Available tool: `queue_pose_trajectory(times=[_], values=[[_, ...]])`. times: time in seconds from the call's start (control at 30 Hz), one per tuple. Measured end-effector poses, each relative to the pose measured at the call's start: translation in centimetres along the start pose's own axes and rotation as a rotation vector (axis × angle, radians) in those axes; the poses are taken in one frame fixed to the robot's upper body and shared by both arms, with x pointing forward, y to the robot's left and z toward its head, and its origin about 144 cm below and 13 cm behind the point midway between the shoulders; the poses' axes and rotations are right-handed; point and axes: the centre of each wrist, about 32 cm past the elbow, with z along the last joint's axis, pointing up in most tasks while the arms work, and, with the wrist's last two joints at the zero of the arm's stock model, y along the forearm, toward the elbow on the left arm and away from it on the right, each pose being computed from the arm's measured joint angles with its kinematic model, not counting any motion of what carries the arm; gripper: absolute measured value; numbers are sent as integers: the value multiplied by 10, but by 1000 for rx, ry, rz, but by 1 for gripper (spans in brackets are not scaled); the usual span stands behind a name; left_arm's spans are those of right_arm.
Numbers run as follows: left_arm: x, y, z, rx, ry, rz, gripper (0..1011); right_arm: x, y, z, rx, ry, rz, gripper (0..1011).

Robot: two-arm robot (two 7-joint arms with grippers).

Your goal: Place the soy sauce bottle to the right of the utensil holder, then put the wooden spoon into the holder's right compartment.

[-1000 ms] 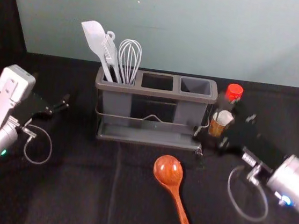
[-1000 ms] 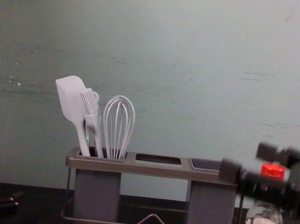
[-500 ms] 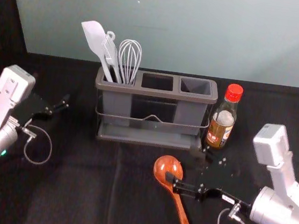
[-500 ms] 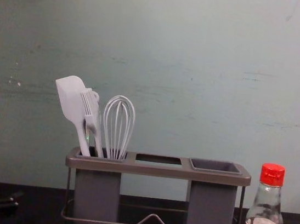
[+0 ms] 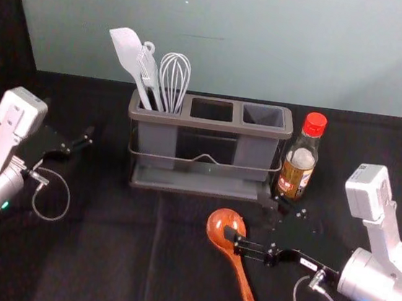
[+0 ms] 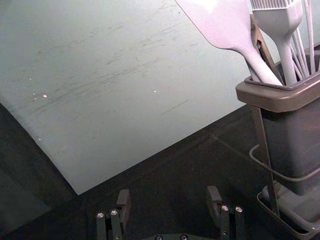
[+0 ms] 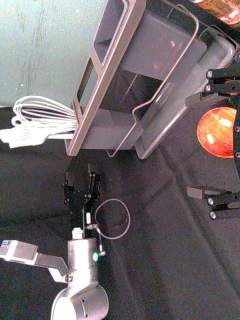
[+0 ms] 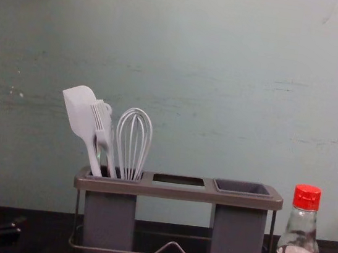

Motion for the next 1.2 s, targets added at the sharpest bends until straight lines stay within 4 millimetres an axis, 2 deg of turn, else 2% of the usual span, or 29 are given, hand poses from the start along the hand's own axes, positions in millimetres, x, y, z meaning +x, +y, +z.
queue_pose_trajectory(times=[0.37,0.53,0.87,1.2], values=[[0,0,0,0,0,0,1005,-2,1,0,-16,-8,4,1000],[0,0,0,0,0,0,1005,-12,6,7,-108,-15,10,1000],[0,0,0,0,0,0,1005,-33,20,29,-330,-2,-93,1000],[0,0,0,0,0,0,1005,-21,45,36,-424,103,-115,1000]])
